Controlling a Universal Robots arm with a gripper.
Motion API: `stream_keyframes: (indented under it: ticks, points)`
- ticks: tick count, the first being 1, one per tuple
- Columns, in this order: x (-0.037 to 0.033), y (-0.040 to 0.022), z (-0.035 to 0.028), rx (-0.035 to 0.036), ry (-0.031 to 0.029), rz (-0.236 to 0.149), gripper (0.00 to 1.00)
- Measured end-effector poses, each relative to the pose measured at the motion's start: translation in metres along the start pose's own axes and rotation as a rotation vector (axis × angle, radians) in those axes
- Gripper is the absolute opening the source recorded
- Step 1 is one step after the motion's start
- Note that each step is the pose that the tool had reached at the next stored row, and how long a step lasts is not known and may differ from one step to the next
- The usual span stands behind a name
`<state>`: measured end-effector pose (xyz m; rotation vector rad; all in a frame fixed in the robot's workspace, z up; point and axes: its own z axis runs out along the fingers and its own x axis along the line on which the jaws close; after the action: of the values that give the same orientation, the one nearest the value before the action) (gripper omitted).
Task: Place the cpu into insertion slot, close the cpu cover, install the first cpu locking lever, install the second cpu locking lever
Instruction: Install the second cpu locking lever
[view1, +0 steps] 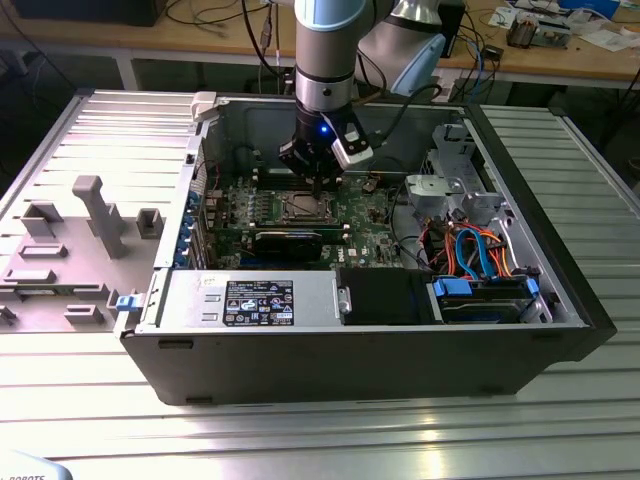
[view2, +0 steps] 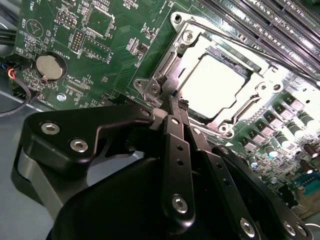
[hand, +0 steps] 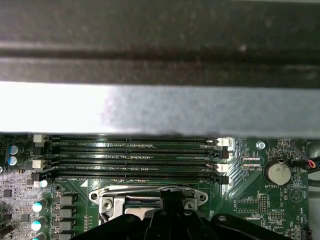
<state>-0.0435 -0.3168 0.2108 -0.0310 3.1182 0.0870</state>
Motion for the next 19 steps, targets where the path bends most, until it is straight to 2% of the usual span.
stream_keyframes:
  ticks: [8, 11, 13, 19]
  points:
    - [0.0000, -0.0001, 0.0000, 0.0000, 0.0000, 0.000, 0.11]
    - [0.0001, -0.0041, -0.0003, 0.0001, 0.0001, 0.000, 0.11]
    - [0.0001, -0.0046, -0.0003, -0.0001, 0.0000, 0.000, 0.11]
    - [-0.0001, -0.0043, -0.0057, -0.0001, -0.0001, 0.000, 0.11]
